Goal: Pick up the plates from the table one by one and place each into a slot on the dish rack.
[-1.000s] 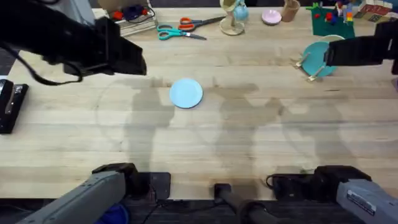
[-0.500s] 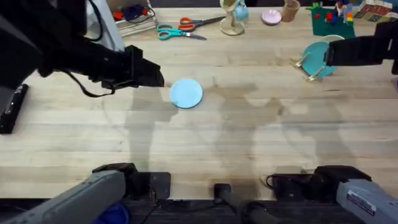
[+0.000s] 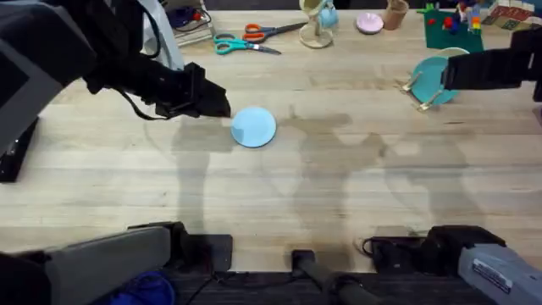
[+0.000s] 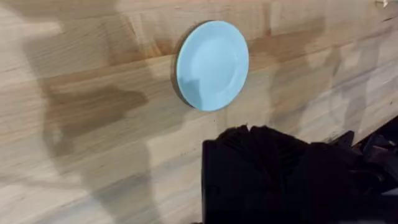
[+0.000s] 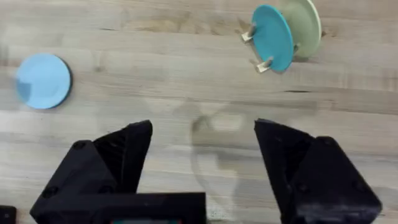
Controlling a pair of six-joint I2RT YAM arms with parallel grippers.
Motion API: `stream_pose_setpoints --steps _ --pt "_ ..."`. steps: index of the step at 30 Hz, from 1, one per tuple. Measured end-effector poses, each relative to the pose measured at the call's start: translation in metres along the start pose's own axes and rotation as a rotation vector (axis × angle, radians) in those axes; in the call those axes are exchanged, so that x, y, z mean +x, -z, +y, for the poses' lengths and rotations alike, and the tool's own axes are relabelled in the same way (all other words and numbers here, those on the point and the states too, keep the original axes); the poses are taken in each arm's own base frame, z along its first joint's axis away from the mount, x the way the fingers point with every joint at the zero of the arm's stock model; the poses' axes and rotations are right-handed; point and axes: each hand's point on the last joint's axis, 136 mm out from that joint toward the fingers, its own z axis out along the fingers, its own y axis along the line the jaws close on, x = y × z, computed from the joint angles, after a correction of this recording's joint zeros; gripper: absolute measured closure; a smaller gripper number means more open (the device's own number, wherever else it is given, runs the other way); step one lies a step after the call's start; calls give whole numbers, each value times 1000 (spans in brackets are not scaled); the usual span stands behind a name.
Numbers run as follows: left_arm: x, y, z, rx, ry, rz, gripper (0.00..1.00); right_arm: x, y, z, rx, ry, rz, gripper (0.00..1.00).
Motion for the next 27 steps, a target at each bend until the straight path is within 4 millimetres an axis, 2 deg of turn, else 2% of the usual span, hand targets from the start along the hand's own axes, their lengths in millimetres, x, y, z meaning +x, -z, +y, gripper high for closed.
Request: stream_pose_setpoints --steps 7,17,27 --pt "-5 -8 6 2 -3 7 958 0 0 0 0 0 0 7" --pt "-11 -31 22 6 16 56 958 0 0 0 0 0 0 7" --pt "-18 -70 49 14 35 116 958 0 0 0 0 0 0 7"
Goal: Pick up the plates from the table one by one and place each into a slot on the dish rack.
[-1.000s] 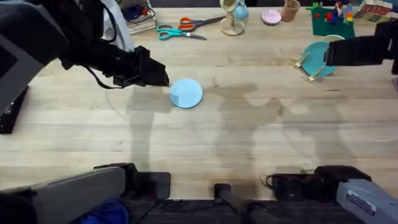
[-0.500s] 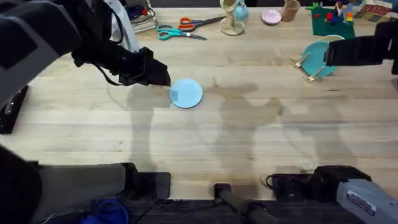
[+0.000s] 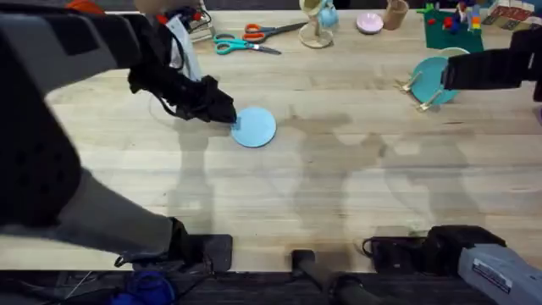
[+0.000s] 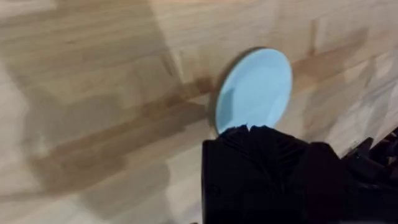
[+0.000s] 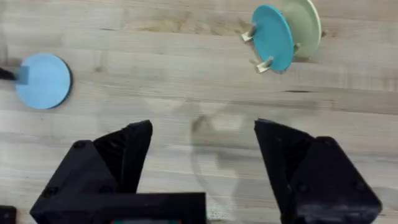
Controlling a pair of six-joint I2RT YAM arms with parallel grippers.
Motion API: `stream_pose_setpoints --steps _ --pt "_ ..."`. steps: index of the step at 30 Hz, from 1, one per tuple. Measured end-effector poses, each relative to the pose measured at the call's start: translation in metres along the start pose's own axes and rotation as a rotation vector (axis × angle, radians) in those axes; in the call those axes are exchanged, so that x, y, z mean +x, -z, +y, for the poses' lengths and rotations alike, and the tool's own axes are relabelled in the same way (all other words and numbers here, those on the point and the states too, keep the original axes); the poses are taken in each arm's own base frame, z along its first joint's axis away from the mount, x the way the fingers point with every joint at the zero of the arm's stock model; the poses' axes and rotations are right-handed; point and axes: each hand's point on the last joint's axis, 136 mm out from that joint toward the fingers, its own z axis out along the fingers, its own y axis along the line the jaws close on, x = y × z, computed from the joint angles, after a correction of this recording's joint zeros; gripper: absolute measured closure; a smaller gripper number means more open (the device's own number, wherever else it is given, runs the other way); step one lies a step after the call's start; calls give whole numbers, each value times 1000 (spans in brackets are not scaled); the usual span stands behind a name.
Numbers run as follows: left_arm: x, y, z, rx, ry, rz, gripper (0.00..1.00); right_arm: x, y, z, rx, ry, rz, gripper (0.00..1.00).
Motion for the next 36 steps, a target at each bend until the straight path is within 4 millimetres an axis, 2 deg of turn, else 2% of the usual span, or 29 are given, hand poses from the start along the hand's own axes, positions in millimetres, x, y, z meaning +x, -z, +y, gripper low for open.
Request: stream_pose_setpoints --steps 3,8,25,31,36 --pt "-3 -16 11 8 9 21 958 0 0 0 0 0 0 7" --pt "-11 -28 10 85 3 -8 958 0 0 0 0 0 0 6" --pt "-8 -34 3 160 7 -17 958 0 0 1 -4 -37 0 7" --pt "-8 -34 3 160 7 -17 958 -1 -5 18 -109 -113 25 7" --pt "-8 -34 3 160 7 -17 958 -3 -25 35 -210 -222 115 7"
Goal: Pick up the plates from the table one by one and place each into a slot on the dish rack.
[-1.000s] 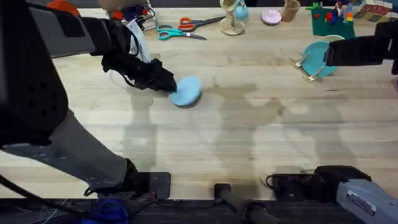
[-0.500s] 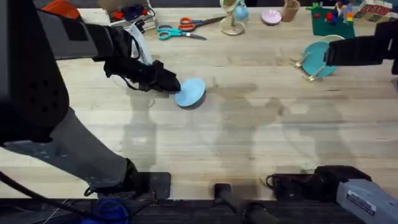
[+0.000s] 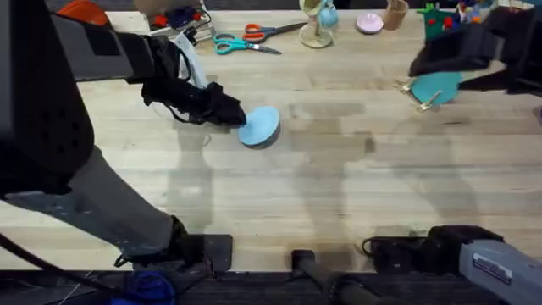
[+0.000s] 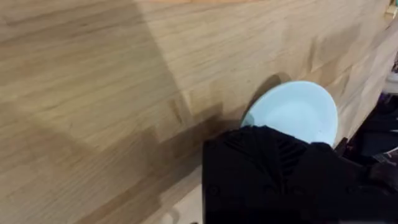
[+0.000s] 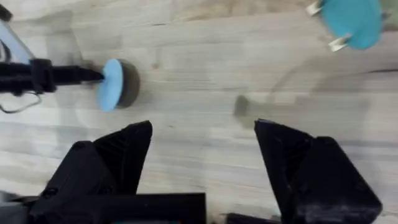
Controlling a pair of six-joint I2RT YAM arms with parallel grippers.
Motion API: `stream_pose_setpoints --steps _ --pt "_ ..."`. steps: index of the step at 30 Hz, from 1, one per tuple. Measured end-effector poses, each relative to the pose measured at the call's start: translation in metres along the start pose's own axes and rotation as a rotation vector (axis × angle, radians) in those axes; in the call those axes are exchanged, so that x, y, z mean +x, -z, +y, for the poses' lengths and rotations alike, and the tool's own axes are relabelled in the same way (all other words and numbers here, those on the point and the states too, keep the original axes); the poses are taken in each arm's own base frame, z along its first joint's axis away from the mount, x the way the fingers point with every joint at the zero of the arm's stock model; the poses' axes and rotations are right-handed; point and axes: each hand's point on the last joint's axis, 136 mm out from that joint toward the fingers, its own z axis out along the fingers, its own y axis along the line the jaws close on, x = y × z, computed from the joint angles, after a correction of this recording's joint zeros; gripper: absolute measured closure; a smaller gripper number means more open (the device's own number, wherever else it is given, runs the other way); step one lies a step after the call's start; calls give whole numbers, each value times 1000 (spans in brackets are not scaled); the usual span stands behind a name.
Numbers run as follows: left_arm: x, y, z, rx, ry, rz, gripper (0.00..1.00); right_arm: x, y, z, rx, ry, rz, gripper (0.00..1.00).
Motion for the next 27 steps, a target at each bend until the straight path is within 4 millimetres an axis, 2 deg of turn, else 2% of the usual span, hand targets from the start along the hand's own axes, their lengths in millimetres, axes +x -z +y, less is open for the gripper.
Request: stream_pose_setpoints --steps 9,19,27 --pt "0 0 0 0 -2 -2 958 -12 -41 21 -85 -97 62 8" --pt "0 0 0 1 -2 -2 958 17 -117 54 -200 -135 240 7" --pt "0 0 0 0 -2 -2 958 35 -158 88 -236 -103 337 7"
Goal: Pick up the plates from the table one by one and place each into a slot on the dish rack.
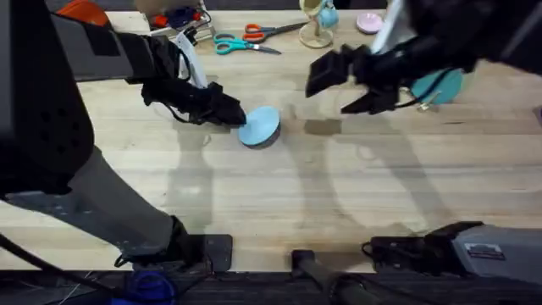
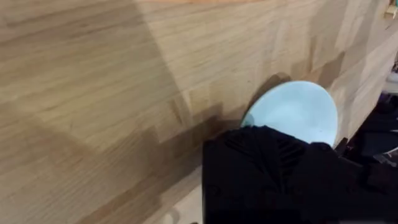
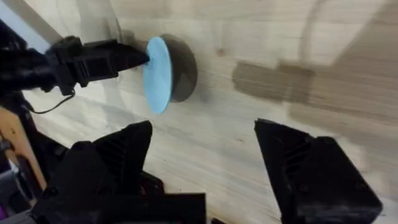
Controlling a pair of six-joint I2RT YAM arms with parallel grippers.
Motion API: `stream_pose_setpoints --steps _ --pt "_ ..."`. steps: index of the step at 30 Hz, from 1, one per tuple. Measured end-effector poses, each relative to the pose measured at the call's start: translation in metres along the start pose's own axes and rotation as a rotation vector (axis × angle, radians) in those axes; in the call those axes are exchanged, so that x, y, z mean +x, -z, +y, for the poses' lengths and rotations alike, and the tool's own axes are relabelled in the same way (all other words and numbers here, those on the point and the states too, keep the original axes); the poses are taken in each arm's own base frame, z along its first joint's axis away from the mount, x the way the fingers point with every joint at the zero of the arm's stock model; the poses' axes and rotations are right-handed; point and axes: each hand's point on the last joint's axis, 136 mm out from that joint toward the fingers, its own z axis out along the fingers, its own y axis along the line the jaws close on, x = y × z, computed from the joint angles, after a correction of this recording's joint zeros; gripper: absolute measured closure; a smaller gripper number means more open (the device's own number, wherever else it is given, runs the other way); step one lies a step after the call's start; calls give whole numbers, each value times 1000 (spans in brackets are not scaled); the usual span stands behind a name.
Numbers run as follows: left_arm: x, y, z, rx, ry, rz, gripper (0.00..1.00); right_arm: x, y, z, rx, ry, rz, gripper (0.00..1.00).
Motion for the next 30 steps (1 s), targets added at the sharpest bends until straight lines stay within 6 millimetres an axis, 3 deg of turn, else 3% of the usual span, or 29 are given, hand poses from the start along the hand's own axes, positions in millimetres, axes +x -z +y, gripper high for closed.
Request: stream_pose_setpoints --steps 7,15,22,30 --pt "0 0 0 0 0 0 958 8 -54 19 -10 33 78 7" --pt "0 0 0 0 0 0 958 18 -102 42 -42 53 115 7" --pt "0 0 0 0 0 0 958 27 -122 58 -69 91 124 7" --pt "0 0 0 0 0 0 958 31 -126 64 -78 90 127 7"
